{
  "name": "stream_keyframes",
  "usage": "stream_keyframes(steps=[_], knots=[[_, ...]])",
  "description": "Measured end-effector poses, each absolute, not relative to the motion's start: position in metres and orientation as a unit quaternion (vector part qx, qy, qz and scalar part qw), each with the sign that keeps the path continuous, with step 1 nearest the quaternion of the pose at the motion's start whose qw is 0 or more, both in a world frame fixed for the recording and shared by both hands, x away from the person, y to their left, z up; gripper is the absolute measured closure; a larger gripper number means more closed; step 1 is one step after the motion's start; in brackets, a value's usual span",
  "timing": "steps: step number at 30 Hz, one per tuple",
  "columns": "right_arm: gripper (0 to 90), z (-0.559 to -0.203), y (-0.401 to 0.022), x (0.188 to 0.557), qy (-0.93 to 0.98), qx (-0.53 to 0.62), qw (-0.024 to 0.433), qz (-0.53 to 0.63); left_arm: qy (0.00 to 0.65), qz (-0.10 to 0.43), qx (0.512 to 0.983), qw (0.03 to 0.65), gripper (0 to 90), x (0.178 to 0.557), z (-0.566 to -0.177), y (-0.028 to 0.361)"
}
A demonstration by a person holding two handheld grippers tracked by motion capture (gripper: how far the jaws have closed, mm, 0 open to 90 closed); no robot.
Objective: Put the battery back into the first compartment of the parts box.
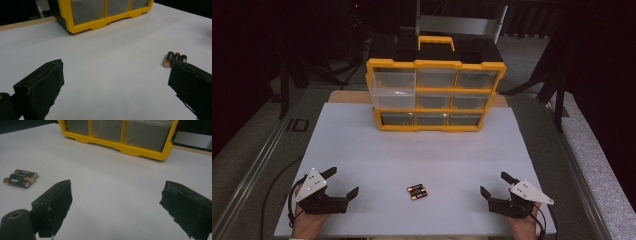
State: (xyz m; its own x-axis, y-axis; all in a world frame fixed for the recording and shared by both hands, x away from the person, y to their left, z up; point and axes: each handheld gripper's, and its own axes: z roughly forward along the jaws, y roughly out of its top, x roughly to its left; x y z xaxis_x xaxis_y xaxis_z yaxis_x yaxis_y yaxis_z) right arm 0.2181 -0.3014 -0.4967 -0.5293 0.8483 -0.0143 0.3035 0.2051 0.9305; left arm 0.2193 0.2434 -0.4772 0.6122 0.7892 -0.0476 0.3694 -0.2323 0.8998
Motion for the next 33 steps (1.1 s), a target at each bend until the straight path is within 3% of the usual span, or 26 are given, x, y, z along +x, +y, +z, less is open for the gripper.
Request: stream_keyframes(steps=[15, 33], knots=[[9.3, -0.496, -0.299, 0.218, 0.725, 0.393, 0.282, 0.490, 0.386, 0.186, 0.785, 0.448, 4.3, 0.236, -0.469, 0.232], [9.4, -0.498, -0.297, 0.220, 0.734, 0.390, 0.276, 0.483, 0.303, 0.117, 0.898, 0.297, 3.8, 0.290, -0.455, 0.155]])
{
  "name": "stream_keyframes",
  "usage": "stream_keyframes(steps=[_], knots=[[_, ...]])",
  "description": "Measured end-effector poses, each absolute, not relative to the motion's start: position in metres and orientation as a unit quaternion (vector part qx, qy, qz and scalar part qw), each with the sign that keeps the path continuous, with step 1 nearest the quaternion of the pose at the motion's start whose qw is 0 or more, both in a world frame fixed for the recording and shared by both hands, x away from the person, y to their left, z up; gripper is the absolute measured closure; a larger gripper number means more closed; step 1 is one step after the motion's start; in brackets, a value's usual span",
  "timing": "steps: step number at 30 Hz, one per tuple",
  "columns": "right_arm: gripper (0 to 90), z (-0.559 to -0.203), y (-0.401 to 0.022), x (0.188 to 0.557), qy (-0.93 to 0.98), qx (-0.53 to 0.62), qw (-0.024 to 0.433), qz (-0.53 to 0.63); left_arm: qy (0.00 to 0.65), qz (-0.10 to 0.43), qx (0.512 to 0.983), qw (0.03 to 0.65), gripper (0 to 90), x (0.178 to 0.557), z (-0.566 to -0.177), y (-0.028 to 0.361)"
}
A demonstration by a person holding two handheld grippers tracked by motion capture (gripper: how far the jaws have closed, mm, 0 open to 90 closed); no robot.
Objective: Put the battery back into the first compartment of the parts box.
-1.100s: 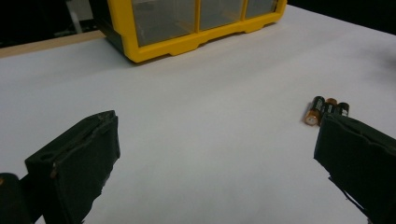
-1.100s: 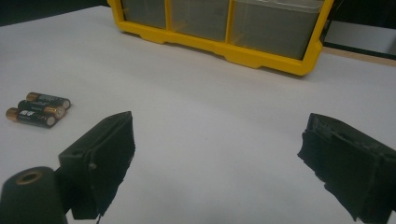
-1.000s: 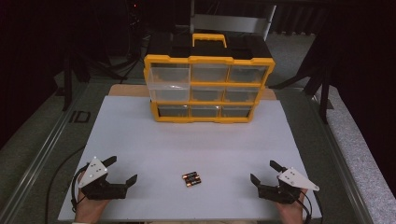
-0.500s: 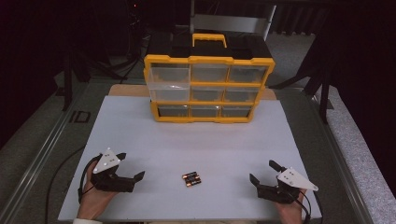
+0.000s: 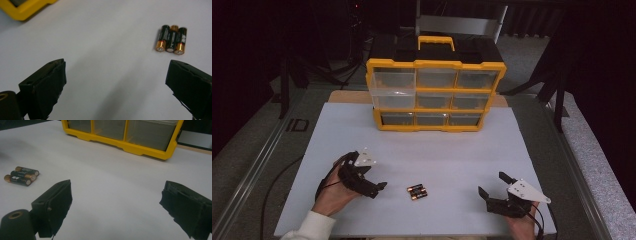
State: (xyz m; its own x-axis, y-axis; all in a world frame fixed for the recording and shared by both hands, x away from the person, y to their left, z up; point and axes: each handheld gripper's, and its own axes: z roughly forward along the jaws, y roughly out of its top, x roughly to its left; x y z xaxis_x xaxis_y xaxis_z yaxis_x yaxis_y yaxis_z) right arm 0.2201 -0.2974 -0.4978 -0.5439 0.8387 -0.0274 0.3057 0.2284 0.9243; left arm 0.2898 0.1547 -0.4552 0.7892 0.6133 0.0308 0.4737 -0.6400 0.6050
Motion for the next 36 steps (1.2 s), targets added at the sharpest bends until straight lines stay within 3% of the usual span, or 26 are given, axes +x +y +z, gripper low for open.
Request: stream_keyframes(steps=[27, 36], knots=[[9.4, -0.499, -0.296, 0.221, 0.742, 0.388, 0.268, 0.476, 0.203, 0.065, 0.961, 0.177, 5.9, 0.322, -0.446, 0.069], [9.4, -0.499, -0.295, 0.222, 0.745, 0.387, 0.268, 0.473, 0.186, 0.060, 0.969, 0.150, 10.6, 0.327, -0.453, 0.039]])
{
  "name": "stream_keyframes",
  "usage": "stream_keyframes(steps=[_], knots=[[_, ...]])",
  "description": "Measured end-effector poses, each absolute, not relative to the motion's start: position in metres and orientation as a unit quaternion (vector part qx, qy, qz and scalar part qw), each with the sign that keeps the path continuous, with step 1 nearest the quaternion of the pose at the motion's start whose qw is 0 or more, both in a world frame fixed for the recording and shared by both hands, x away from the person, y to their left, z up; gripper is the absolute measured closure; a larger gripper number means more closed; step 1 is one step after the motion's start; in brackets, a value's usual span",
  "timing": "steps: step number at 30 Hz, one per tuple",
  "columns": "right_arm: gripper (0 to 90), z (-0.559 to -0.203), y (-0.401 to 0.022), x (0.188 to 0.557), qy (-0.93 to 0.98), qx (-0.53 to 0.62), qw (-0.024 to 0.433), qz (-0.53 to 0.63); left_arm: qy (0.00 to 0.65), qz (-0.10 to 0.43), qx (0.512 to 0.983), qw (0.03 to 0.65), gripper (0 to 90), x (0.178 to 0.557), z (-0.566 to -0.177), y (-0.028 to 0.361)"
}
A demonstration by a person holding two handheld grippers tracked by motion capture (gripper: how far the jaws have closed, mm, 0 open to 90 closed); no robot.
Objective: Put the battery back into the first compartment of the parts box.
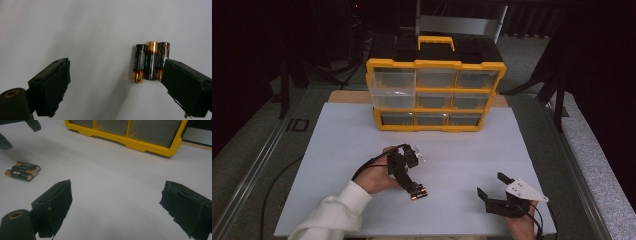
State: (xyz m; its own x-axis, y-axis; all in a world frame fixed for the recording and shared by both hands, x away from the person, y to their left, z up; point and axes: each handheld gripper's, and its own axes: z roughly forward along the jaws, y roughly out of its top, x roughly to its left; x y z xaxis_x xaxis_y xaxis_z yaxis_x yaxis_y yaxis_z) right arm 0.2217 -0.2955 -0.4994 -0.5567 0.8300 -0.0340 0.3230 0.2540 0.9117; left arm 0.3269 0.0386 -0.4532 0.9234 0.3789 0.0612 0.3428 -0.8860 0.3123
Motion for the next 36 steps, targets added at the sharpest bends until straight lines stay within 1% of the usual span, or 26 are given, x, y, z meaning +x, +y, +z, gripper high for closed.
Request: stream_keyframes(steps=[6, 7, 8, 13, 15, 19, 24, 27, 30, 36], knots=[[9.4, -0.499, -0.295, 0.222, 0.746, 0.385, 0.268, 0.472, 0.185, 0.060, 0.972, 0.130, 19.5, 0.326, -0.460, 0.031], [9.4, -0.499, -0.295, 0.222, 0.746, 0.385, 0.268, 0.472, 0.185, 0.060, 0.972, 0.130, 19.5, 0.326, -0.460, 0.031], [9.4, -0.499, -0.295, 0.222, 0.747, 0.384, 0.268, 0.472, 0.182, 0.054, 0.973, 0.128, 23.7, 0.324, -0.462, 0.029], [9.4, -0.499, -0.295, 0.221, 0.748, 0.383, 0.268, 0.471, 0.176, 0.036, 0.976, 0.125, 34.7, 0.323, -0.466, 0.023], [9.4, -0.499, -0.295, 0.221, 0.748, 0.383, 0.268, 0.471, 0.177, 0.025, 0.976, 0.122, 38.0, 0.322, -0.470, 0.020], [9.4, -0.499, -0.295, 0.221, 0.748, 0.383, 0.268, 0.470, 0.173, 0.023, 0.977, 0.119, 45.1, 0.324, -0.474, 0.019], [9.4, -0.499, -0.294, 0.221, 0.749, 0.382, 0.268, 0.470, 0.174, 0.003, 0.978, 0.116, 59.7, 0.325, -0.478, 0.018], [9.4, -0.499, -0.295, 0.221, 0.749, 0.383, 0.268, 0.470, 0.172, -0.003, 0.980, 0.097, 70.4, 0.325, -0.485, 0.016], [9.5, -0.499, -0.295, 0.221, 0.748, 0.383, 0.268, 0.470, 0.178, -0.001, 0.979, 0.096, 76.8, 0.326, -0.485, 0.016], [9.7, -0.499, -0.294, 0.221, 0.750, 0.381, 0.268, 0.470, 0.186, -0.003, 0.978, 0.099, 77.8, 0.326, -0.486, 0.017]])
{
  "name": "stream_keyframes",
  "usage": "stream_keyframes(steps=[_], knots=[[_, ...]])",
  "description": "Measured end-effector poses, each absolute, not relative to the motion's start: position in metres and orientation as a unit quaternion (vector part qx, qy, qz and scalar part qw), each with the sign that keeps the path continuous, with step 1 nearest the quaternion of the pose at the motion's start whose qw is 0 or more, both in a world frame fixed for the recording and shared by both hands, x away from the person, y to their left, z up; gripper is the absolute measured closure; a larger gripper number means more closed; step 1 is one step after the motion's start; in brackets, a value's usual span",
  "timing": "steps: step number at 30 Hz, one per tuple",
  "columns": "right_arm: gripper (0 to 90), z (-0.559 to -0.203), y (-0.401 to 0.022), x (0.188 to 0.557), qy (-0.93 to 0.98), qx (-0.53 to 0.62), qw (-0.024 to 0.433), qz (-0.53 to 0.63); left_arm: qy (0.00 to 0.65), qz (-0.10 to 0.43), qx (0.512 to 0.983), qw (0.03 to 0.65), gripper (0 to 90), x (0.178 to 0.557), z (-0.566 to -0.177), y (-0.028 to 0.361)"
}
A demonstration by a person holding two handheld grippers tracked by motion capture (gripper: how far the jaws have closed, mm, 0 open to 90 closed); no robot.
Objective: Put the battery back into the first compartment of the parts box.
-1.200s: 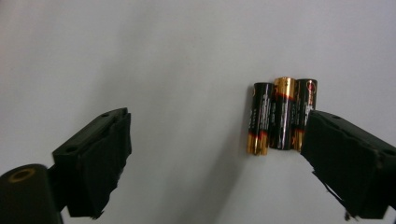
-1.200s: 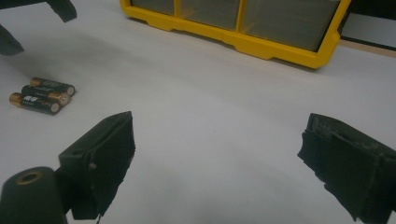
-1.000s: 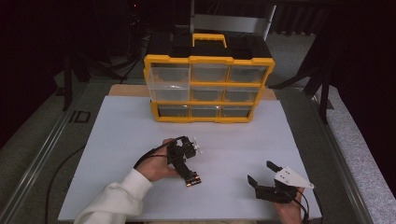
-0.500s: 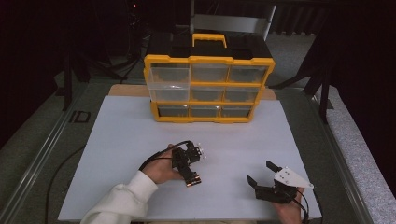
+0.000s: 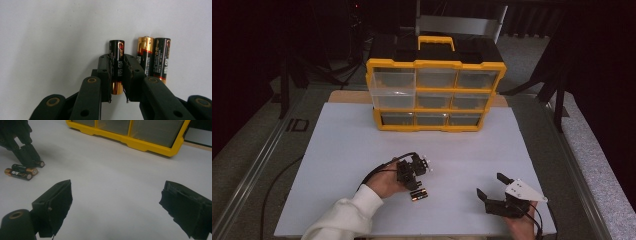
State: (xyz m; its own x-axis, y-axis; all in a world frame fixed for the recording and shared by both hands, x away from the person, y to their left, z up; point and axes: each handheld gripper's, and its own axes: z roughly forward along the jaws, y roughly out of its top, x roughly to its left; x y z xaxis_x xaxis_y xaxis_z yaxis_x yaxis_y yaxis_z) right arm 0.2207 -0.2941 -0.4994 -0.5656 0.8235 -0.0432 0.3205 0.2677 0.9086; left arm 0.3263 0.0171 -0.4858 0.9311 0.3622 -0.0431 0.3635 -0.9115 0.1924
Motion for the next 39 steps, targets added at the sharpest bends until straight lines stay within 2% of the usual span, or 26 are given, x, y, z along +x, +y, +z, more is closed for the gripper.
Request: stream_keyframes(steps=[22, 31, 39], knots=[[9.7, -0.500, -0.294, 0.221, 0.752, 0.380, 0.264, 0.469, 0.197, 0.002, 0.975, 0.099, 77.8, 0.328, -0.485, 0.035], [9.7, -0.500, -0.293, 0.221, 0.752, 0.380, 0.265, 0.468, 0.238, 0.011, 0.966, 0.104, 77.8, 0.332, -0.481, 0.067], [9.7, -0.500, -0.294, 0.221, 0.750, 0.382, 0.266, 0.469, 0.304, 0.023, 0.946, 0.108, 77.8, 0.343, -0.468, 0.119]])
